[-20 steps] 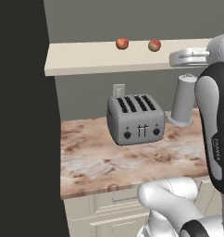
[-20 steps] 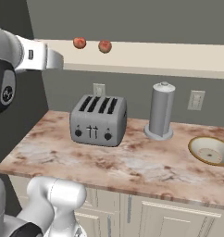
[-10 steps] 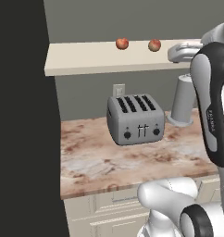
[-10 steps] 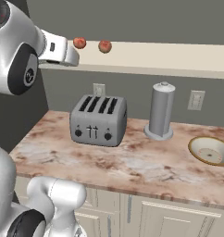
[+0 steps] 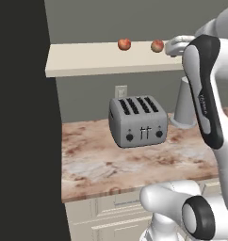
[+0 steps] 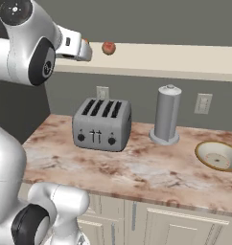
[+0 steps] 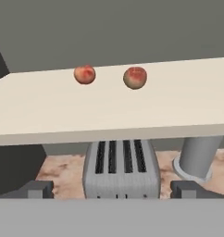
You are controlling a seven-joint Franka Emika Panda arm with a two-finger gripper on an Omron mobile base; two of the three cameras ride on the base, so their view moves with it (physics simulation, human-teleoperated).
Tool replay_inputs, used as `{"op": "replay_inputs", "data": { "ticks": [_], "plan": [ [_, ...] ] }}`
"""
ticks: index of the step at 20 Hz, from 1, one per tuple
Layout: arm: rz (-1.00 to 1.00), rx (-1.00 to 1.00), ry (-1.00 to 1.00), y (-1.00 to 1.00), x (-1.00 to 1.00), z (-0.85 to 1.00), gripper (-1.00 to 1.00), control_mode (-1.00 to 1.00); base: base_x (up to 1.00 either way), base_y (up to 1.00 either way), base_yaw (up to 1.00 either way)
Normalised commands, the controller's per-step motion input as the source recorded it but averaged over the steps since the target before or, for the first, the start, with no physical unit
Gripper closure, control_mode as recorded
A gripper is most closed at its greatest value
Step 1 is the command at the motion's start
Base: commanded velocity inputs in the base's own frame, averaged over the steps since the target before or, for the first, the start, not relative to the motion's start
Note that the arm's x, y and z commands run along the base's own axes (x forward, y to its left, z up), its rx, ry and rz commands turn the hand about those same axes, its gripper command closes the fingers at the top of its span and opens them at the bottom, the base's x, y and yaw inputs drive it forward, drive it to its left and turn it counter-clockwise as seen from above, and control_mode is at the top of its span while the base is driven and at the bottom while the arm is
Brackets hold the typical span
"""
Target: Pick the peachs from the cabinet and place them in one bowl. Pick the squash from the sink and place it in the other bowl.
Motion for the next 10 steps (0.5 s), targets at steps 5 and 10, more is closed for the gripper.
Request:
{"op": "replay_inputs", "data": {
  "ticks": [5, 10],
  "plan": [
    [0.0, 0.0, 0.01, -0.05, 0.56, 0.0, -1.0, -1.0, 0.0, 0.0, 0.0],
    [0.0, 0.0, 0.06, -0.07, 0.54, 0.0, -1.0, -1.0, 0.0, 0.0, 0.0]
  ]
}}
